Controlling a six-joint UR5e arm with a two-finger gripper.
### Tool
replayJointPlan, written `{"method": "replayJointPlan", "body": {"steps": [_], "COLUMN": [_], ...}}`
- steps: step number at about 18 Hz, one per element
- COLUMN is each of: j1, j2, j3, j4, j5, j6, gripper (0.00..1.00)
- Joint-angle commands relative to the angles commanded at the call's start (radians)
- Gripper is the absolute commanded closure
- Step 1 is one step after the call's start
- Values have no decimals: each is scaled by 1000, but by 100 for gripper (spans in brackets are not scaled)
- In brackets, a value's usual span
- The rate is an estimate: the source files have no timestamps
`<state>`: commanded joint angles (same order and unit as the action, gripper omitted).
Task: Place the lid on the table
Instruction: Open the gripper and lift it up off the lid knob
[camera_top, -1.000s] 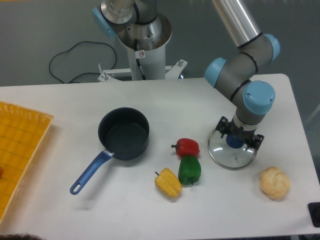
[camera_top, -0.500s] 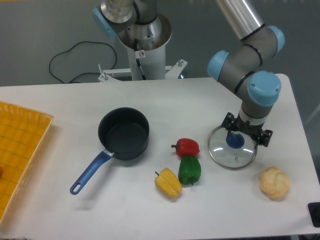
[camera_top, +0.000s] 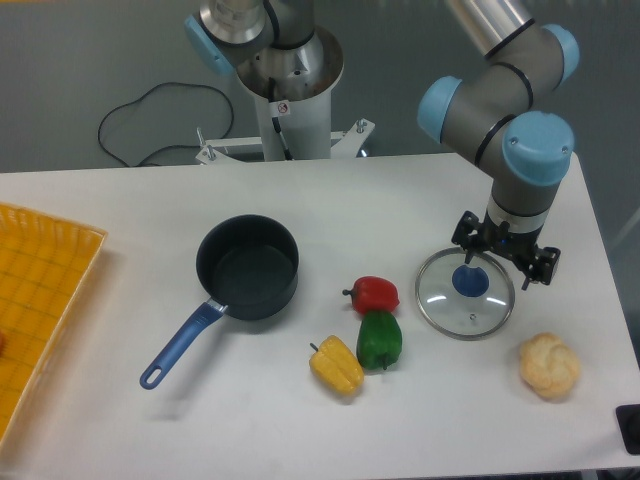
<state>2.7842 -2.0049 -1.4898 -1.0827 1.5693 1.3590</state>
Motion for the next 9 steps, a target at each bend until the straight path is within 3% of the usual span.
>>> {"method": "replayJointPlan", "body": {"steps": [3, 9], "j1": [2, 3], "j2": [-29, -52], "j3": [120, 181], "j4": [-170, -183], "j5": [6, -5], "j6": [57, 61], "gripper": [0, 0]}}
